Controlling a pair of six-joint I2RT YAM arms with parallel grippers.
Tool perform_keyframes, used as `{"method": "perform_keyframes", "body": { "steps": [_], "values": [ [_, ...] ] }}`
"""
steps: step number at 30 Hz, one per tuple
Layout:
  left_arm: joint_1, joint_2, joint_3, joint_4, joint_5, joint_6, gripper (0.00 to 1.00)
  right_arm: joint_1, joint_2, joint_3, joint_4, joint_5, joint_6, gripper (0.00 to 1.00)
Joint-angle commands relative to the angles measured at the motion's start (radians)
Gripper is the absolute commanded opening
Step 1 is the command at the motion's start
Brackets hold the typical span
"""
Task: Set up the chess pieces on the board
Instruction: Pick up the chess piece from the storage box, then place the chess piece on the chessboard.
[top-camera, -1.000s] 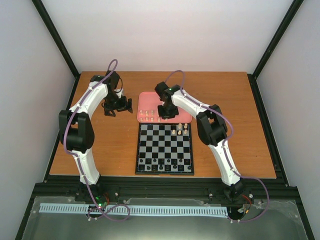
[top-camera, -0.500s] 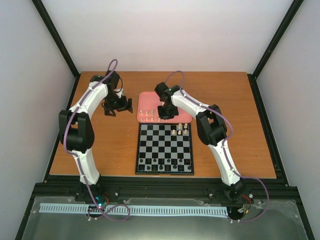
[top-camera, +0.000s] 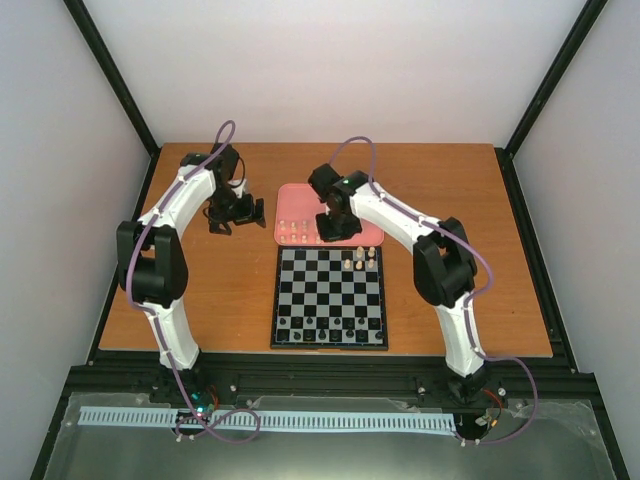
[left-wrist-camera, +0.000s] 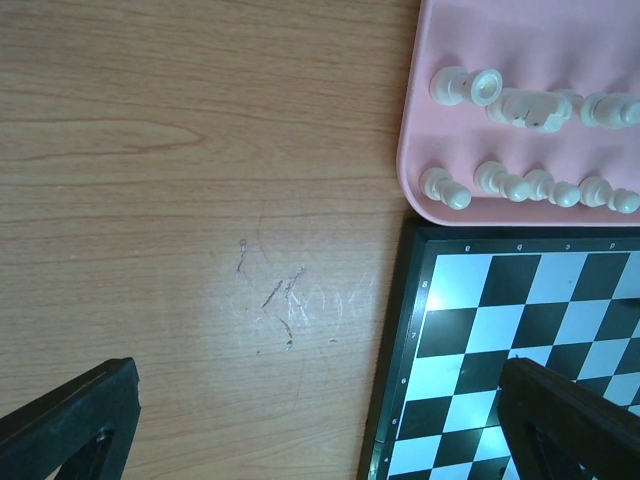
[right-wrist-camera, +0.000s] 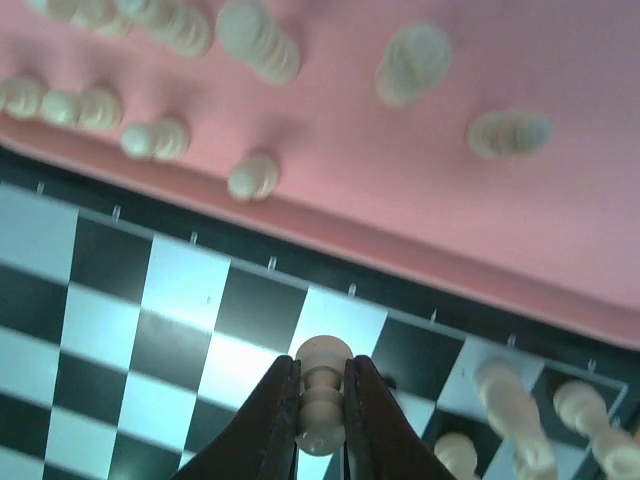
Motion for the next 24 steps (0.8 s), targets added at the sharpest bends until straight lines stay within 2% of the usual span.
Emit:
{"method": "perform_keyframes", "body": {
  "steps": [1,6,24],
  "values": [
    [-0.002,-0.048,-0.006,0.013,0.011,-0.007,1.00,0.044,-0.093,-0.125,0.014,0.010,0.006,0.06],
    [-0.003,-0.046,0.000,0.013,0.017,-0.010,1.00,0.057,-0.126,-0.220,0.062,-0.032,0.003,0.06],
    [-0.003,-0.065,-0.022,0.019,0.011,-0.010,1.00,0.075,-0.072,-0.252,0.082,-0.036,-0.010,0.06]
  ]
}}
